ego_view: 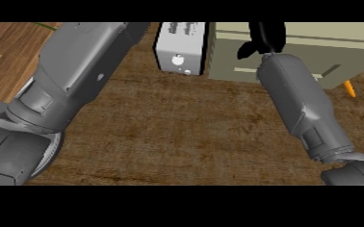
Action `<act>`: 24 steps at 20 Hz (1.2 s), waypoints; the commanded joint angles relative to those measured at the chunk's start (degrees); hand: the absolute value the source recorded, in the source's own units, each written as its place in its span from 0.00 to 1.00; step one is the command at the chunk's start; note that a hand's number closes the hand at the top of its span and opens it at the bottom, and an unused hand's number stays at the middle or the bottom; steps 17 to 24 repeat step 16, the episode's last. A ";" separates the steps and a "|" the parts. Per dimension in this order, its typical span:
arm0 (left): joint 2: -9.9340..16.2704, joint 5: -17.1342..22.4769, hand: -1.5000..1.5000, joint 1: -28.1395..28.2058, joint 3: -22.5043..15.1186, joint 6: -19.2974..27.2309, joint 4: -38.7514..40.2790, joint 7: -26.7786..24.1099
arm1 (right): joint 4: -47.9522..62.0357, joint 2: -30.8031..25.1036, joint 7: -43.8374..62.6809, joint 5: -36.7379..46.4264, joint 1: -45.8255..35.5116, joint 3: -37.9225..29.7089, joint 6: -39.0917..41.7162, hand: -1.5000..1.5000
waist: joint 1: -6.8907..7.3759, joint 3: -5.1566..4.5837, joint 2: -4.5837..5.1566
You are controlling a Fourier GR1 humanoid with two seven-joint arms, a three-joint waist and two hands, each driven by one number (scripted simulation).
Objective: Pick up the can, place it into the drawer and close the drawer
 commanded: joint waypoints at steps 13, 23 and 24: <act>5.83 -0.25 0.00 9.10 -0.97 -2.14 -12.89 5.04 | 6.12 1.48 -7.36 -8.12 -11.32 -8.87 -0.25 0.00 | 1.51 0.13 0.12; 6.38 -0.79 0.00 12.88 -2.13 -1.92 -17.25 4.89 | 7.17 -1.77 -11.19 -8.95 -10.24 -10.16 0.51 0.00 | 1.91 0.12 -0.14; 6.38 -0.79 0.00 12.88 -2.13 -1.92 -17.25 4.89 | 7.17 -1.77 -11.19 -8.95 -10.24 -10.16 0.51 0.00 | 1.91 0.12 -0.14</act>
